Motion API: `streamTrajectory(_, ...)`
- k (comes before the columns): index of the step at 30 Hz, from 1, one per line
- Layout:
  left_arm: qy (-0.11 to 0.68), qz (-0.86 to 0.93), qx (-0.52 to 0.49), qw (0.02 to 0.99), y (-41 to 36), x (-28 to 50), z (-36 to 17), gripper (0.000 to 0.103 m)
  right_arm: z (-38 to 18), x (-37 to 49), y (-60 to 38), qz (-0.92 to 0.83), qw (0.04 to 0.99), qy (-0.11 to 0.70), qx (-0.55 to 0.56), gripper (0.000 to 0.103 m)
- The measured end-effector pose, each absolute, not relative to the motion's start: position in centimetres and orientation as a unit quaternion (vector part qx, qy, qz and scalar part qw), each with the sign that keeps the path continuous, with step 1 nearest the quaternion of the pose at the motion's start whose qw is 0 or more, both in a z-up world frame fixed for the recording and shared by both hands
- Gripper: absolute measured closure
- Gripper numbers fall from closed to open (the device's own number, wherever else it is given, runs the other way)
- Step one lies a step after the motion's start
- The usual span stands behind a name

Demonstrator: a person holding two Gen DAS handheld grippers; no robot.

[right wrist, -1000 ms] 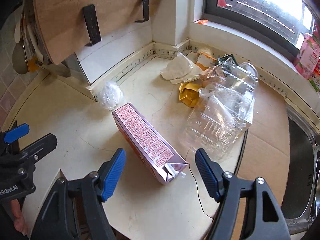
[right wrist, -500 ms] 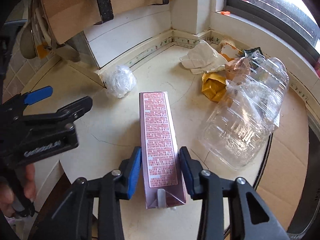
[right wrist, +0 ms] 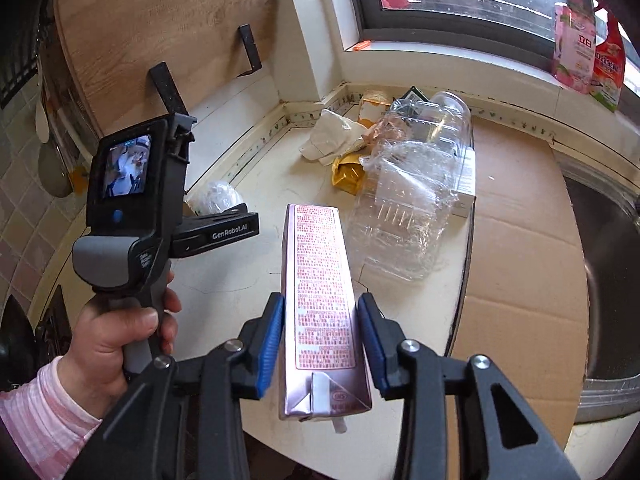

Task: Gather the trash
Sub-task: 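Grasp the pink juice carton with the right tool while the left tool approaches the plastic bag, then grasp the crumpled clear plastic bag with the left tool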

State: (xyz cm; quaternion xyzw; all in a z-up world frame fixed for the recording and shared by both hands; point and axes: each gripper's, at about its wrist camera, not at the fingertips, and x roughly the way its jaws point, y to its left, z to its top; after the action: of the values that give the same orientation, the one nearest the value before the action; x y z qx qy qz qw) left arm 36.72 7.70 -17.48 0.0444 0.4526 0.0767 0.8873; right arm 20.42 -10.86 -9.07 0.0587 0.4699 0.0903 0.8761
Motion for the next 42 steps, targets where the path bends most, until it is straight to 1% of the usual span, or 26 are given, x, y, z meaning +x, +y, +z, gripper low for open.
streamTrajectory(5,0.452,0.098,0.046,0.886,7.6,38.1,-18.1,0.004,-10.3,19.7,-11.3,0.079,0.871,0.48,0.071,0.065)
streamTrajectory(7,0.455,0.104,0.043,0.883,7.7,38.5,-18.3,0.012,-10.7,19.6,-11.5,0.075,0.87,0.481,0.076,0.065)
streamTrajectory(9,0.46,0.104,0.037,0.881,7.9,38.9,-18.4,0.017,-10.8,19.5,-11.6,0.069,0.871,0.479,0.082,0.065)
streamTrajectory(14,0.454,0.112,0.041,0.883,7.8,38.9,-18.5,0.018,-10.6,19.5,-11.6,0.067,0.873,0.475,0.091,0.065)
streamTrajectory(15,0.452,0.116,0.043,0.883,7.8,38.8,-18.5,0.02,-10.5,19.4,-11.5,0.068,0.873,0.474,0.093,0.065)
streamTrajectory(16,0.451,0.12,0.043,0.883,7.8,38.7,-18.4,0.027,-10.5,19.3,-11.3,0.07,0.873,0.474,0.093,0.065)
streamTrajectory(17,0.45,0.119,0.038,0.884,7.9,38.6,-18.4,0.037,-10.6,19.3,-11.2,0.071,0.873,0.475,0.092,0.065)
streamTrajectory(18,0.455,0.113,0.03,0.883,8.1,38.5,-18.4,0.056,-10.6,19.2,-11.1,0.072,0.872,0.475,0.091,0.065)
streamTrajectory(20,0.461,0.11,0.016,0.88,8.4,38.4,-18.5,0.057,-10.6,19.1,-10.9,0.074,0.871,0.476,0.092,0.065)
streamTrajectory(25,0.454,0.105,0.021,0.885,8.3,37.5,-17.8,0.069,-10.5,18.6,-10.6,0.077,0.87,0.477,0.094,0.065)
streamTrajectory(33,0.446,0.092,0.039,0.889,8.1,33.4,-14.8,0.072,-9.6,17.2,-10.7,0.082,0.87,0.477,0.096,0.065)
streamTrajectory(42,0.459,0.064,0.032,0.885,7.9,21.8,-11.2,0.072,-7.2,12.9,-11.1,0.104,0.872,0.47,0.084,0.065)
